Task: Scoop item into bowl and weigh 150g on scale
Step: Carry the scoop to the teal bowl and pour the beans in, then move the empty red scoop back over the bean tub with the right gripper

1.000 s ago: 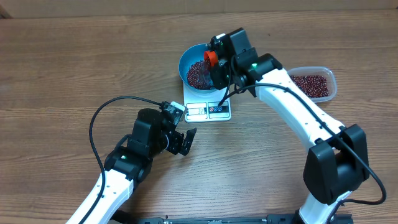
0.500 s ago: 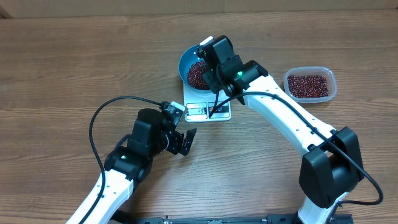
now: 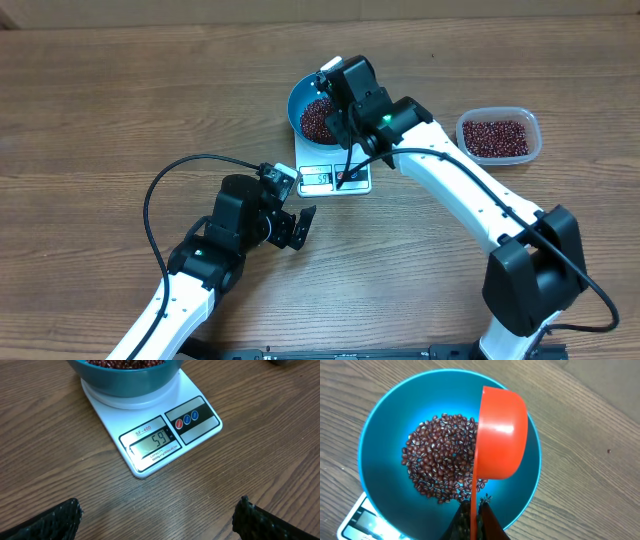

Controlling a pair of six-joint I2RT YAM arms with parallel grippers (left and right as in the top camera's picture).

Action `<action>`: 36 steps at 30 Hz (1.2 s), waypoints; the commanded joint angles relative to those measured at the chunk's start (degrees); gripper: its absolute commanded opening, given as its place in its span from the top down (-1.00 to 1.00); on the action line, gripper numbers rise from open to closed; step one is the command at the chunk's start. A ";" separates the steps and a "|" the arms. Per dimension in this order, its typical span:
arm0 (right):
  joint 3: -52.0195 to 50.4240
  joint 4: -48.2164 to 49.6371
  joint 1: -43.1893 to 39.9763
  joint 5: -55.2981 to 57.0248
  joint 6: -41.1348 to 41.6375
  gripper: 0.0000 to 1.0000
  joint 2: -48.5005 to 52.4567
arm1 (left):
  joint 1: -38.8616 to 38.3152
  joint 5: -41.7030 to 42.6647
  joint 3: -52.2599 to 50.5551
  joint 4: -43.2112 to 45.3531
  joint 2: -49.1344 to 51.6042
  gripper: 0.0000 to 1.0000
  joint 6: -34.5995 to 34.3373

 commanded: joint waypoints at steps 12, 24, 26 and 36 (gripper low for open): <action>2.38 -5.27 -5.51 -4.81 4.83 0.93 -12.55 | -0.22 0.70 0.24 0.04 -0.11 -0.99 -0.50; 2.03 -25.03 -24.52 -7.15 6.25 0.93 -16.11 | -0.22 0.70 0.24 0.07 -0.11 -0.99 -0.50; 1.86 -26.69 -27.69 -8.04 6.10 0.93 -15.47 | -0.22 0.70 0.24 0.07 -0.11 -0.99 -0.50; 1.79 -31.19 -36.59 -10.49 0.24 0.93 -7.80 | -0.22 0.70 0.24 0.07 -0.11 -1.00 -0.50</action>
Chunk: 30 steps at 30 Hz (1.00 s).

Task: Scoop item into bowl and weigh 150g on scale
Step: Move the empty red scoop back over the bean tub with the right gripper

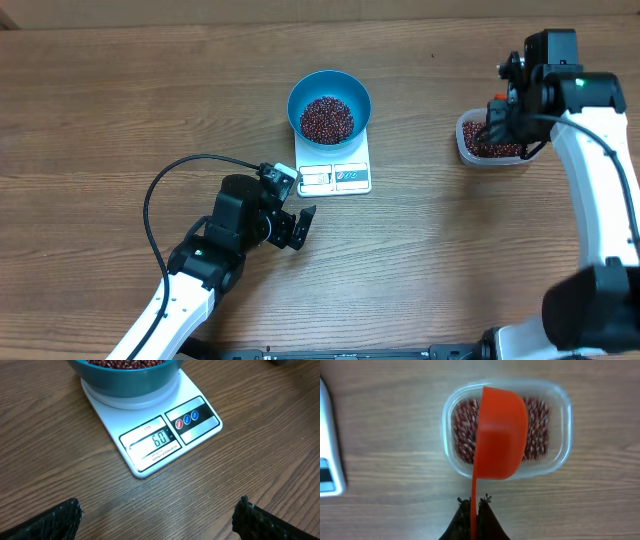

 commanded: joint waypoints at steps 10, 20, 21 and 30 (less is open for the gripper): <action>0.72 -1.18 -1.68 3.72 -7.23 0.92 6.71 | -0.22 0.70 0.24 0.07 -0.11 -0.99 -0.52; 0.70 1.14 -1.68 3.67 -7.96 0.93 10.23 | -0.22 0.68 0.24 0.04 -0.11 -0.99 -0.50; 0.70 1.70 -1.68 3.67 -7.91 0.93 10.27 | -0.22 0.68 0.24 0.04 -0.11 -0.99 -0.52; 0.70 4.61 -1.68 2.73 -7.37 0.93 10.54 | -0.22 0.68 0.24 0.04 -0.11 -0.99 -0.52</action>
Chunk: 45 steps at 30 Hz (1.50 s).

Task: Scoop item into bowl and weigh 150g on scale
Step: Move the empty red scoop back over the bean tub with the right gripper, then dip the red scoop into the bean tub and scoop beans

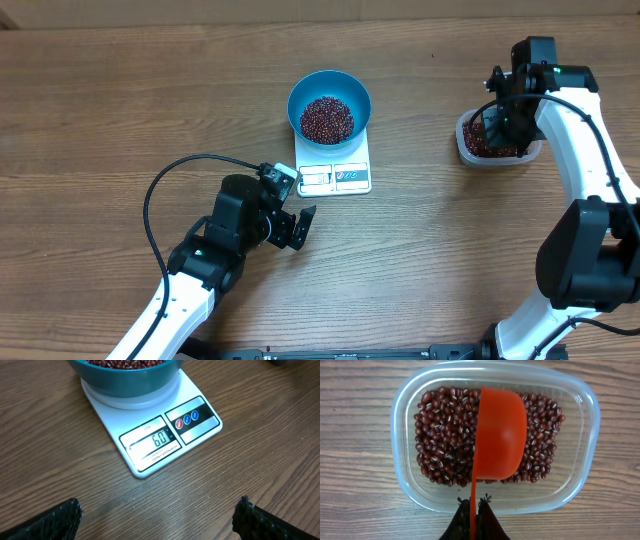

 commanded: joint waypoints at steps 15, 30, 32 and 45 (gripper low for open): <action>0.70 3.06 -0.20 -0.35 2.82 0.92 0.17 | -0.22 0.68 0.24 0.07 -0.11 -0.99 -0.48; 0.70 6.03 -0.20 -1.66 7.17 0.92 0.17 | -0.22 0.68 0.24 0.07 -0.11 -0.99 -0.50; 0.70 6.38 -0.20 -1.66 7.17 0.93 0.17 | -0.22 0.68 0.24 0.07 -0.11 -0.99 -0.48; 0.83 6.93 -0.20 -1.60 8.39 0.93 0.17 | -0.22 0.70 0.24 0.07 -0.11 -0.99 -0.50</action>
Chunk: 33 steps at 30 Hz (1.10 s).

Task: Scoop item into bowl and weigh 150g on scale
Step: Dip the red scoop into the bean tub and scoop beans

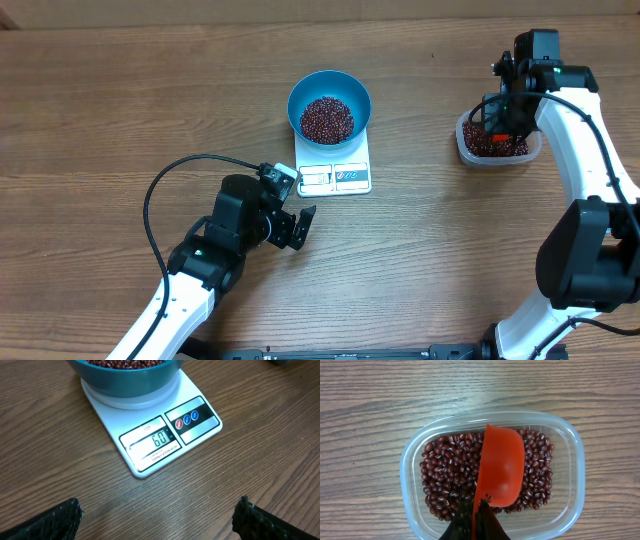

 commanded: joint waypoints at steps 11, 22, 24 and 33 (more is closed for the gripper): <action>3.52 -8.46 -0.20 -1.36 -0.92 0.93 -0.85 | -0.22 0.68 0.24 0.07 -0.11 -0.99 -0.48; 3.17 -7.08 -1.55 5.27 -0.46 0.93 -1.09 | -0.22 0.70 0.24 0.04 -0.11 -0.99 -0.50; 2.95 -6.60 -1.95 5.64 -0.90 0.93 -0.72 | -0.22 0.68 0.24 0.04 -0.11 -0.99 -0.48; 2.89 -5.25 -3.19 7.67 -1.73 0.93 3.96 | -0.22 0.70 0.24 0.04 -0.11 -0.99 -0.50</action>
